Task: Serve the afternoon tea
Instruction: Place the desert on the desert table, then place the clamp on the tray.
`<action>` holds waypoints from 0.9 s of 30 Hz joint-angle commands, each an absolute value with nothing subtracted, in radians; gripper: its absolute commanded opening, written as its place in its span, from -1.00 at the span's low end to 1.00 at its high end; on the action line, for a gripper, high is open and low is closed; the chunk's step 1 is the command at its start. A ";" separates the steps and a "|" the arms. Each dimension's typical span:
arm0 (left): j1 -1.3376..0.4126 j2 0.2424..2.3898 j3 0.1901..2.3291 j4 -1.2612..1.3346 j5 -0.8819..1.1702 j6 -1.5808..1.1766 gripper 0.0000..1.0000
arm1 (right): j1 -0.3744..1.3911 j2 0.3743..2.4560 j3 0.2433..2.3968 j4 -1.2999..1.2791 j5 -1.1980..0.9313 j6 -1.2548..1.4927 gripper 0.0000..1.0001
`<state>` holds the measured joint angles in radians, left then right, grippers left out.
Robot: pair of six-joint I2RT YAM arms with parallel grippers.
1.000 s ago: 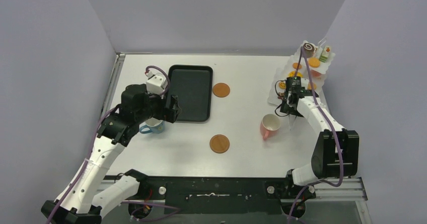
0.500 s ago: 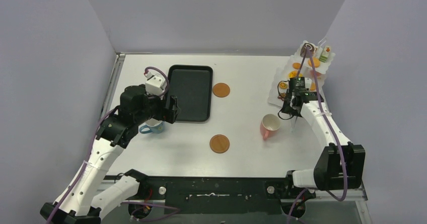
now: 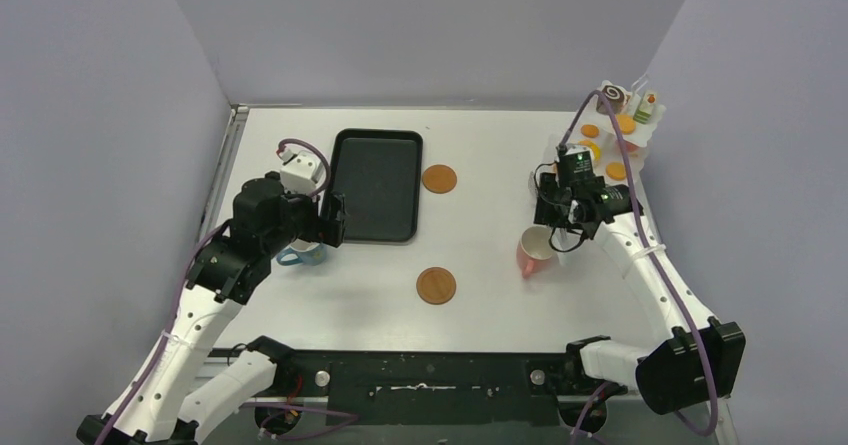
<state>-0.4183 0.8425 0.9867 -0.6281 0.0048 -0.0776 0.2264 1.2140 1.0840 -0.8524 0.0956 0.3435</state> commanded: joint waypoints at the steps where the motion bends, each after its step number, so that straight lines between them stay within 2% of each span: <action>1: -0.422 0.811 0.972 -0.550 -0.055 -0.100 0.95 | 0.263 1.181 1.166 -0.817 0.010 0.390 -0.10; 5: -0.422 0.807 0.992 -0.580 -0.064 -0.109 0.95 | 0.313 1.195 1.172 -0.738 -0.053 0.425 -0.10; 10: -0.423 0.796 1.006 -0.612 -0.103 -0.120 0.95 | 0.427 1.264 1.219 -0.656 -0.007 0.477 -0.10; 20: -0.426 0.674 0.922 -0.566 -0.232 -0.089 0.95 | 0.700 1.525 1.391 -0.503 0.294 0.533 -0.10; 27: -0.430 0.630 0.901 -0.550 -0.283 -0.077 0.94 | 0.822 1.744 1.518 -0.384 0.421 0.553 -0.10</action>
<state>-0.4244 0.6479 0.9009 -0.6304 -0.2260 -0.0925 0.7731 1.6581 1.4055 -0.5262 0.2745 0.5205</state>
